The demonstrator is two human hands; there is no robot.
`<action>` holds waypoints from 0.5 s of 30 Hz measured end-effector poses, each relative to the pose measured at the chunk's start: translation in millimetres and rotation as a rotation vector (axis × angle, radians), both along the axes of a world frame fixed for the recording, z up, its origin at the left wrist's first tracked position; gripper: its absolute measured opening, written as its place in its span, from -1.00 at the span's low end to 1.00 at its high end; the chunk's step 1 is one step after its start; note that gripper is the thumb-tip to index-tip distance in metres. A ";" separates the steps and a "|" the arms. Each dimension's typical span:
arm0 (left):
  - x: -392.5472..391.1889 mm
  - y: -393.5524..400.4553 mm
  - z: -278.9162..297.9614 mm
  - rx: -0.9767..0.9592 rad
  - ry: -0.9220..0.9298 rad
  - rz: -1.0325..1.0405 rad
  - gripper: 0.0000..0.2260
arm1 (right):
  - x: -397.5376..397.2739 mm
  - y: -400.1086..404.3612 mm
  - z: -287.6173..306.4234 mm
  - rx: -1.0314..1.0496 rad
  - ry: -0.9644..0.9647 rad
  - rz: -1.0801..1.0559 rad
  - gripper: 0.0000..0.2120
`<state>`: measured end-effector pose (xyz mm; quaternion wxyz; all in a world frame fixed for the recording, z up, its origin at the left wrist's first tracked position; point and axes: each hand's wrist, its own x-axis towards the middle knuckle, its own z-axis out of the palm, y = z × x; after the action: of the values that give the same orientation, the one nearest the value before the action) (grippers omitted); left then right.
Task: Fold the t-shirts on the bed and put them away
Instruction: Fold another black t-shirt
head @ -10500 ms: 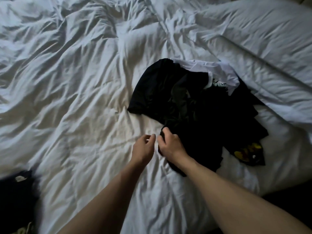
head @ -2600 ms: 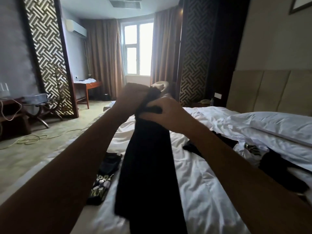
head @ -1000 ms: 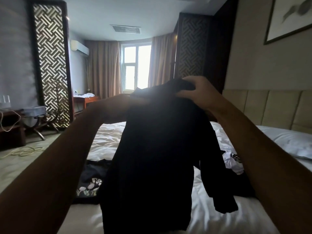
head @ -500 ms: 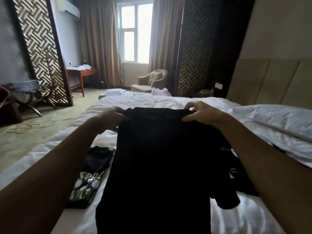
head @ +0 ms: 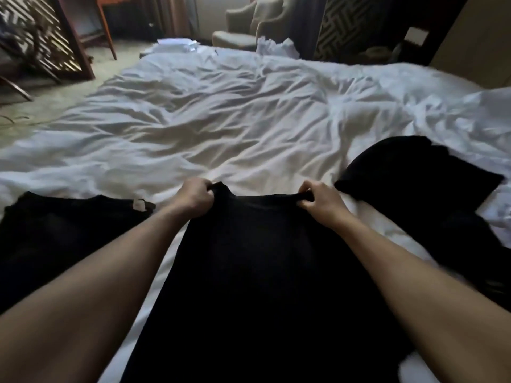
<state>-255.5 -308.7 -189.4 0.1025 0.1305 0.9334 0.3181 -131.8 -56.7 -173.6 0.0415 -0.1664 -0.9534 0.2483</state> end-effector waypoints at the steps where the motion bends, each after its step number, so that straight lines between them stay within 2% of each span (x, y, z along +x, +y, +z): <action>1: -3.3 2.5 -9.0 -0.032 0.017 -0.010 -0.81 | -2.9 0.9 -11.9 0.002 0.002 -0.009 -0.89; 4: -3.5 5.4 -24.8 -0.095 0.066 -0.021 -0.84 | -3.9 2.6 -35.5 -0.002 -0.024 -0.024 -0.79; 9: 35.2 -7.7 -23.7 -0.170 0.131 -0.009 -0.80 | 26.3 4.1 -37.1 0.093 -0.099 -0.118 -0.39; 13: 82.2 -35.8 -24.2 -0.241 0.060 0.035 -0.65 | 73.3 18.5 -25.7 0.108 -0.204 -0.244 -0.45; 15: 99.3 -50.3 -23.6 -0.264 0.015 0.090 -0.65 | 99.0 28.4 -20.1 0.066 -0.265 -0.276 -0.46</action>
<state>-156.2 -358.9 -212.9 0.0973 0.0764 0.9728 0.1957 -32.8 -28.3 -193.7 -0.0454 -0.3256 -0.9262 0.1846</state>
